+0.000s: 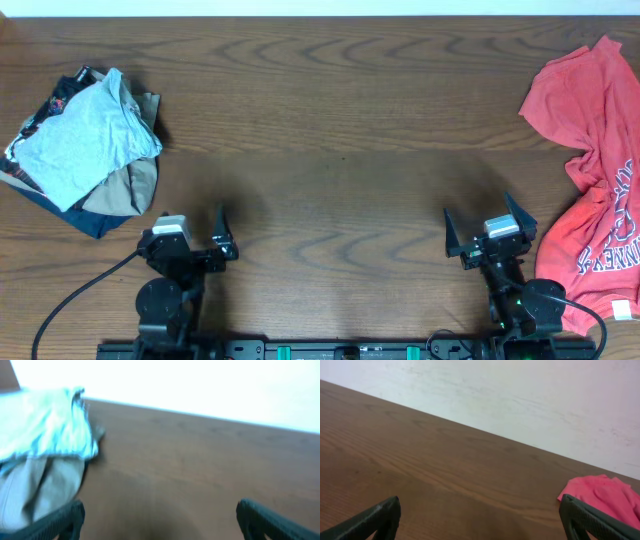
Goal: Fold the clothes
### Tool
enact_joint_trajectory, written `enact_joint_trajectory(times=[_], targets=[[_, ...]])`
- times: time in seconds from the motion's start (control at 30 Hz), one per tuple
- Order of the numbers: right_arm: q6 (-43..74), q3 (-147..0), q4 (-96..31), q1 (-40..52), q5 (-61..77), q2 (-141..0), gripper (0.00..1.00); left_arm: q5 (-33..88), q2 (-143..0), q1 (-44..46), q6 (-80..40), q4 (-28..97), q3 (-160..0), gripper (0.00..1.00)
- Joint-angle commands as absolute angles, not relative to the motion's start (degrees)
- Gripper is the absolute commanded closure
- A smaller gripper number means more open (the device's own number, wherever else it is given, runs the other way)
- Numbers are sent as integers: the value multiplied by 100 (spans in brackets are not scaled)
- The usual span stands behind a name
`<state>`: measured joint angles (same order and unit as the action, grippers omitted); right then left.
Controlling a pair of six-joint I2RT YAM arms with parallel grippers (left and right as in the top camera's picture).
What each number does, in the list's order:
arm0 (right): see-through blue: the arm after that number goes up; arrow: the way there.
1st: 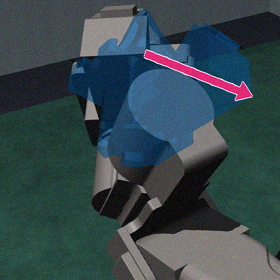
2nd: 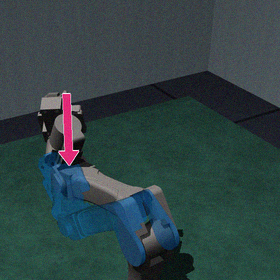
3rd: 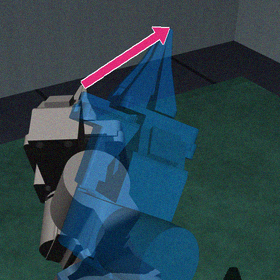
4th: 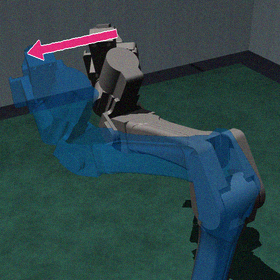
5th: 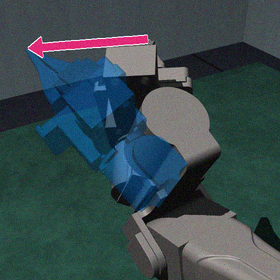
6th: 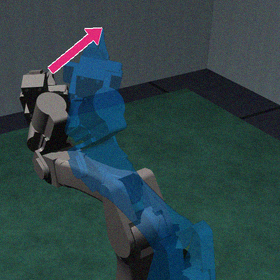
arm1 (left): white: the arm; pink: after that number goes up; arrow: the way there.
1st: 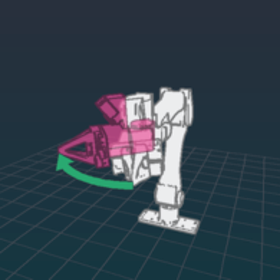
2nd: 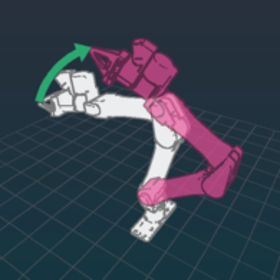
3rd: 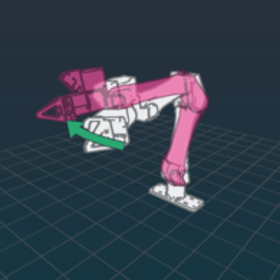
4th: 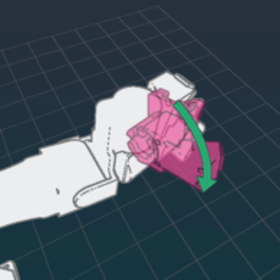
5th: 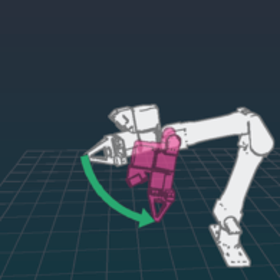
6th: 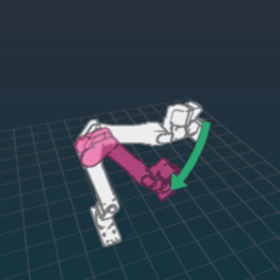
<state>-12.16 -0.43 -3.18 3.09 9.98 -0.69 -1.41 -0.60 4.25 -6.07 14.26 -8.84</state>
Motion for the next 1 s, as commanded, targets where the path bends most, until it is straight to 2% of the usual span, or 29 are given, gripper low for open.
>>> enact_joint_trajectory(times=[0.0,0.13,0.33,0.97], targets=[[-1271,-32,-344,419,943,-27,1,-220,-12,443,-187,775,-473,2],[-1271,-32,-344,419,943,-27,1,-220,-12,443,25,176,-56,2],[-1271,-32,-344,419,943,-27,1,-217,-12,443,412,403,-23,2],[-1271,-32,-344,419,943,-27,1,-196,-23,443,405,401,-23,2]])
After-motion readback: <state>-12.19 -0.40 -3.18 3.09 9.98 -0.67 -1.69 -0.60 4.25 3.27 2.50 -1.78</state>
